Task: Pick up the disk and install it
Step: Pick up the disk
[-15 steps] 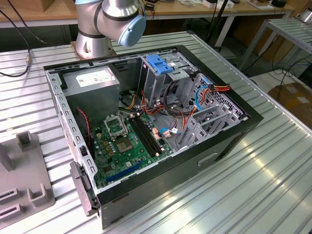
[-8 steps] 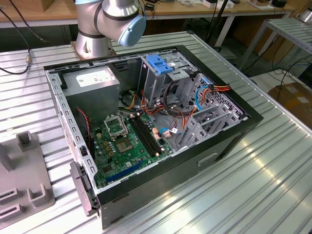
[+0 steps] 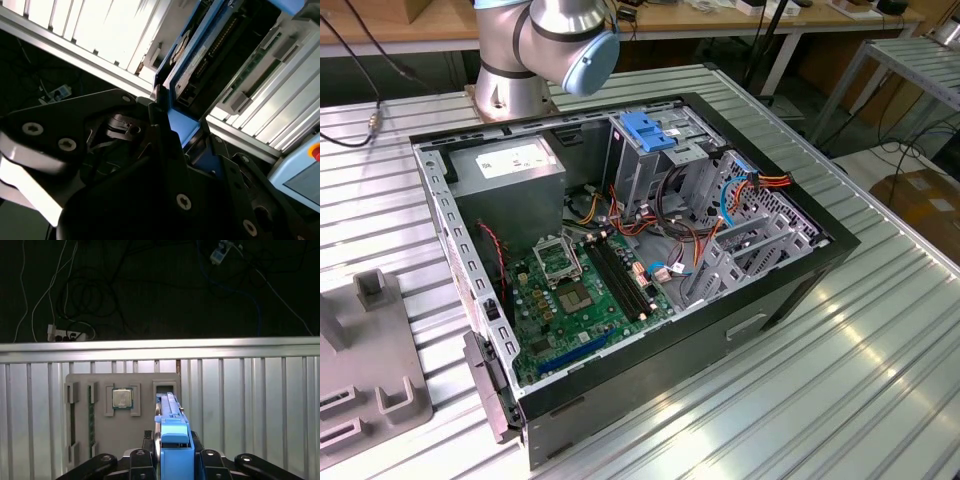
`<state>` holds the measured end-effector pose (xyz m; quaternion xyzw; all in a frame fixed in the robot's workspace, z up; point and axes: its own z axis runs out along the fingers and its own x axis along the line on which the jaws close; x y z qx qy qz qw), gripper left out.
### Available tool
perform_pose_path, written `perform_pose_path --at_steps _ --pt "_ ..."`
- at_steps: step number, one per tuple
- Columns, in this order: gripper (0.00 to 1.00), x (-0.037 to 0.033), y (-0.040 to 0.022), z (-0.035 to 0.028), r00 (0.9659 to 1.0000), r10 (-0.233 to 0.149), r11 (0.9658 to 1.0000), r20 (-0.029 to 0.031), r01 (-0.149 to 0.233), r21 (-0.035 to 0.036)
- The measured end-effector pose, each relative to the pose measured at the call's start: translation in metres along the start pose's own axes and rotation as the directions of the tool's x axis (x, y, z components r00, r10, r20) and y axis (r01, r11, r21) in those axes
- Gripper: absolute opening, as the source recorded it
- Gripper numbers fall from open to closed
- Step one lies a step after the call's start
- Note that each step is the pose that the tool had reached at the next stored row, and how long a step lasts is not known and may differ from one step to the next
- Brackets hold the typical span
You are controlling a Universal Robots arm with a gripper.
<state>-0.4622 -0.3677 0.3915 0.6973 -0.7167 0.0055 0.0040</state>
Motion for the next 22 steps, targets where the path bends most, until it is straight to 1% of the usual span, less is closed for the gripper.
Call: perform_pose_path --at_steps 3,5,7,10,14,15,16,17,18,20,22 --pt "0.36 0.0001 0.0000 -0.0047 1.0000 0.000 1.0000 0.0000 0.000 0.0001" --pt "0.36 0.0002 0.0000 -0.0110 1.0000 0.000 1.0000 -0.0001 0.000 0.0001" --pt "0.36 0.0002 0.0000 -0.0146 1.0000 0.000 1.0000 0.0000 0.000 0.0000" --pt "0.36 0.0003 -0.0001 -0.0229 1.0000 0.000 1.0000 0.0000 0.000 -0.0001" --pt "0.36 0.0004 -0.0001 -0.0310 1.0000 0.000 1.0000 0.0000 0.000 0.0000" --pt "0.36 0.0006 -0.0001 -0.0447 1.0000 0.000 1.0000 0.0000 0.000 0.0001" --pt "0.36 0.0007 -0.0001 -0.0505 1.0000 0.000 1.0000 0.0000 0.000 0.0001" --pt "0.36 0.0009 -0.0002 -0.0686 1.0000 0.000 1.0000 0.0000 0.000 0.0000" --pt "0.36 0.0011 -0.0002 -0.0805 1.0000 0.000 1.0000 0.0000 0.000 0.0000" --pt "0.36 0.0012 -0.0002 -0.0863 1.0000 0.000 1.0000 0.0000 0.000 0.0000" --pt "0.36 0.0013 -0.0003 -0.0954 1.0000 0.000 1.0000 0.0000 0.000 0.0001"
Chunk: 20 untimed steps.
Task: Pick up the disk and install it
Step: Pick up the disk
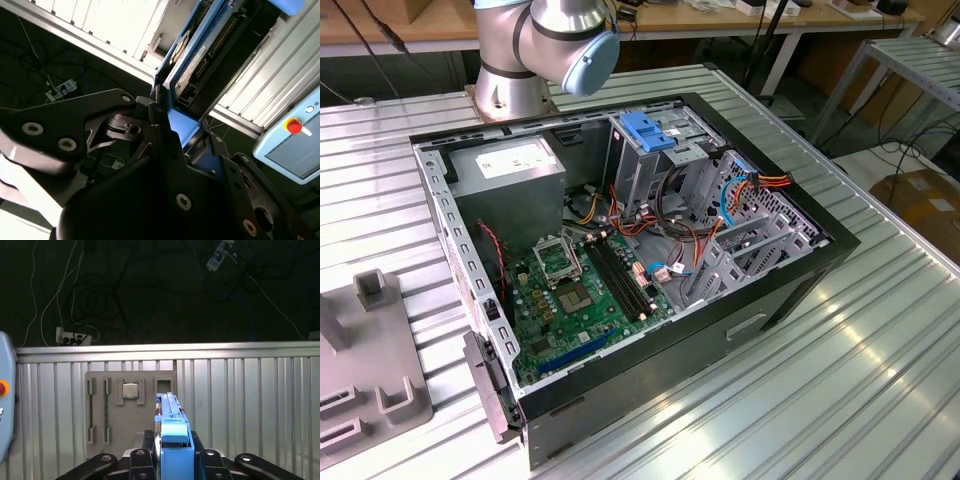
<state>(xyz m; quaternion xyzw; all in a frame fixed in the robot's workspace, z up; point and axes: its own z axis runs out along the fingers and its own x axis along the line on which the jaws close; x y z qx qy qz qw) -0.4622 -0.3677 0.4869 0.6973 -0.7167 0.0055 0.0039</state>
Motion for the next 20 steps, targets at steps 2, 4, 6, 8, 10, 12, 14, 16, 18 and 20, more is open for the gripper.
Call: perform_pose_path --at_steps 2,4,6,8,10,12,14,16,18,20 --pt "0.36 0.0001 0.0000 -0.0087 1.0000 0.000 1.0000 -0.0001 0.000 -0.0001" --pt "0.36 0.0002 0.0000 -0.0132 1.0000 0.000 1.0000 -0.0001 0.000 -0.0001" --pt "0.36 0.0002 0.0000 -0.0139 1.0000 0.000 1.0000 0.0000 0.000 0.0000" --pt "0.36 0.0002 0.0000 -0.0140 1.0000 0.000 1.0000 0.0000 0.000 0.0000" --pt "0.36 0.0002 -0.0002 -0.0140 1.0000 0.000 1.0000 0.0000 0.000 0.0000" --pt "0.36 0.0001 -0.0022 -0.0140 1.0000 0.000 1.0000 0.0000 0.000 -0.0001" --pt "0.36 0.0000 -0.0064 -0.0139 1.0000 0.000 1.0000 0.0000 0.000 0.0000" --pt "0.36 -0.0001 -0.0096 -0.0139 1.0000 0.000 1.0000 0.0000 0.000 0.0000" --pt "0.36 -0.0002 -0.0133 -0.0139 1.0000 0.000 1.0000 0.0000 0.000 0.0000" --pt "0.36 -0.0003 -0.0168 -0.0138 1.0000 0.000 1.0000 0.0000 0.000 -0.0001"
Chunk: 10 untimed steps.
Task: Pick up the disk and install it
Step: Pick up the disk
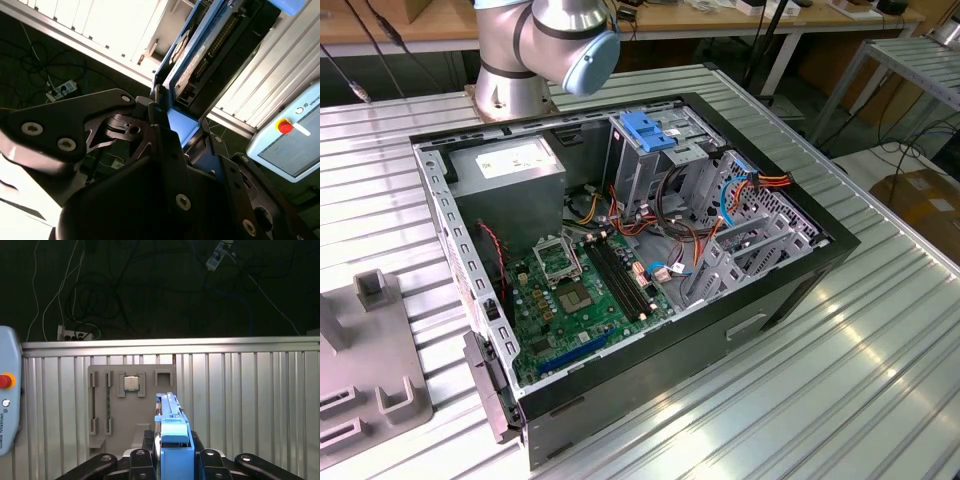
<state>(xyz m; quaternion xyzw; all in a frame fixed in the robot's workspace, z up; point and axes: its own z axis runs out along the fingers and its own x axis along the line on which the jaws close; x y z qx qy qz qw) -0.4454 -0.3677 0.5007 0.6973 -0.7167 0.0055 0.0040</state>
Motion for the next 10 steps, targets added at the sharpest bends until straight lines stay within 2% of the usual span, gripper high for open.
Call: perform_pose_path --at_steps 10 --pt "0.36 -0.0003 -0.0114 0.0001 1.0000 0.000 1.0000 0.0001 0.000 0.0001"
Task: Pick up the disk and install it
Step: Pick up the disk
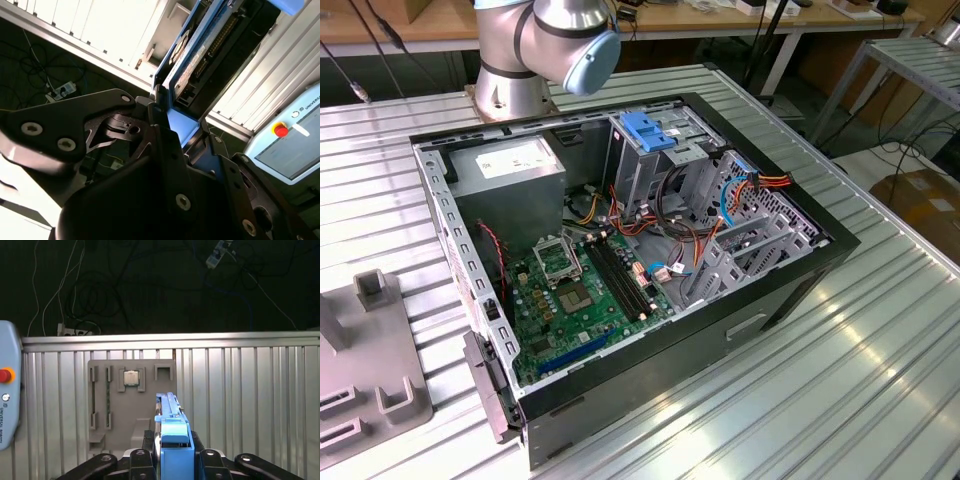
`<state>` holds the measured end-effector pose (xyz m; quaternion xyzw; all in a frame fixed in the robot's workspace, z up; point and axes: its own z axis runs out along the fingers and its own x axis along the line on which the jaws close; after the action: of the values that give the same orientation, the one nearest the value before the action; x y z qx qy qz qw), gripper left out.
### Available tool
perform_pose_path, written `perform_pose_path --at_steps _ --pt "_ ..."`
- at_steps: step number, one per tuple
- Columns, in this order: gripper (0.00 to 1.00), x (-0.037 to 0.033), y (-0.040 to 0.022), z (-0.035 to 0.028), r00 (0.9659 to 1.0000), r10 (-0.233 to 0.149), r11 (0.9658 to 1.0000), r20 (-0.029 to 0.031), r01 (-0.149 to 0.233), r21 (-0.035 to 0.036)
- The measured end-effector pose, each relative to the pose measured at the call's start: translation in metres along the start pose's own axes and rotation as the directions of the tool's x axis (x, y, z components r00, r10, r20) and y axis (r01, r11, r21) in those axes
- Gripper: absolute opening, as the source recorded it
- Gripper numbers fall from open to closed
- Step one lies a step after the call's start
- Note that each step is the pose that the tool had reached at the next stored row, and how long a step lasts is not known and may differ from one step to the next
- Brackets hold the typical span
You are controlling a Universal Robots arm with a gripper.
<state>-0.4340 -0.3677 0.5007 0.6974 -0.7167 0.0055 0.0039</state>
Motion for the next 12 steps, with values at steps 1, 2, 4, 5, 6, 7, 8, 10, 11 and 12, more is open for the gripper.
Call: perform_pose_path --at_steps 1,2,4,5,6,7,8,10,11,12 --pt "0.36 -0.0001 -0.0019 0.0000 1.0000 0.000 1.0000 -0.0001 0.000 -0.0001" --pt "0.36 -0.0001 -0.0027 -0.0001 1.0000 0.000 1.0000 -0.0001 0.000 -0.0001" --pt "0.36 -0.0001 -0.0041 0.0000 1.0000 0.000 1.0000 -0.0001 0.000 0.0000" --pt "0.36 -0.0001 -0.0049 0.0000 1.0000 0.000 1.0000 -0.0001 0.000 -0.0001" --pt "0.36 -0.0002 -0.0066 0.0000 1.0000 0.000 1.0000 0.0000 0.000 0.0000" --pt "0.36 -0.0002 -0.0080 0.0000 1.0000 0.000 1.0000 0.0000 0.000 0.0000" --pt "0.36 -0.0003 -0.0096 0.0000 1.0000 0.000 1.0000 0.0000 0.000 0.0000" --pt "0.36 -0.0004 -0.0124 0.0000 1.0000 0.000 1.0000 -0.0001 0.000 0.0000" --pt "0.36 -0.0004 -0.0142 0.0001 1.0000 0.000 1.0000 0.0000 0.000 0.0000" --pt "0.36 -0.0004 -0.0158 0.0000 1.0000 0.000 1.0000 -0.0001 0.000 -0.0001"
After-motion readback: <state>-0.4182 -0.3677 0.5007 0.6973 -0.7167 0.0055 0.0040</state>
